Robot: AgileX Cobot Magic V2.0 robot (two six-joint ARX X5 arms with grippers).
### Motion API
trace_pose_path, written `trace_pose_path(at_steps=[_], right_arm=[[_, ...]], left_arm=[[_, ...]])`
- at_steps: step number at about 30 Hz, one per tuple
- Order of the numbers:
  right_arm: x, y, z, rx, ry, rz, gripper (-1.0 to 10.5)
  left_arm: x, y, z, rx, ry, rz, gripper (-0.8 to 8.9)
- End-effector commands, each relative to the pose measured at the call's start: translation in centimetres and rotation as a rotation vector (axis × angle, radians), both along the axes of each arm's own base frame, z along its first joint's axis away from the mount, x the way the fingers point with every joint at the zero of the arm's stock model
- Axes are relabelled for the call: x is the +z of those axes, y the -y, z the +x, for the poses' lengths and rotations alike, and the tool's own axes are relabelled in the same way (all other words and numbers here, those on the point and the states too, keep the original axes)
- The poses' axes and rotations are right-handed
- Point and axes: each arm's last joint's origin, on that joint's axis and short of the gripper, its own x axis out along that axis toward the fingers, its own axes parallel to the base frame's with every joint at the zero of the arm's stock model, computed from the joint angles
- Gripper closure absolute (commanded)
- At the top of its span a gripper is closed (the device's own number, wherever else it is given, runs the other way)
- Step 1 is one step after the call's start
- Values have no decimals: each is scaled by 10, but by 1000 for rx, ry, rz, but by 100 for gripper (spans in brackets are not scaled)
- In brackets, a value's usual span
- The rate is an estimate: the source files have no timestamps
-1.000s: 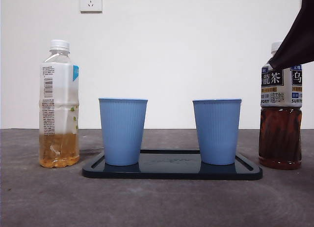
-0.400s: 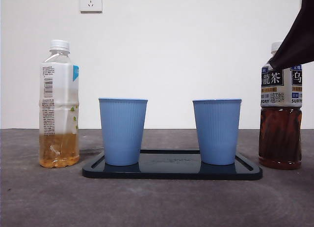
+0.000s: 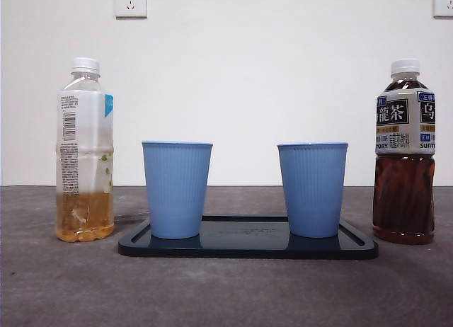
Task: Pour the drink into the cup
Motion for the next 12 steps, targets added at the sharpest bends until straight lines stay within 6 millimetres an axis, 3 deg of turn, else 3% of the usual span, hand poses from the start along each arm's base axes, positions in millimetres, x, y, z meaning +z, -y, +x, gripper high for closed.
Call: trace_pose_path(at_steps=[1, 12], right_arm=[[-7, 4, -2, -26, 34, -49, 940], [-40, 8, -2, -79, 103, -56, 940]], left_arm=[[-7, 0, 1, 4, -24, 4, 806], [-7, 0, 1, 4, -24, 4, 806]])
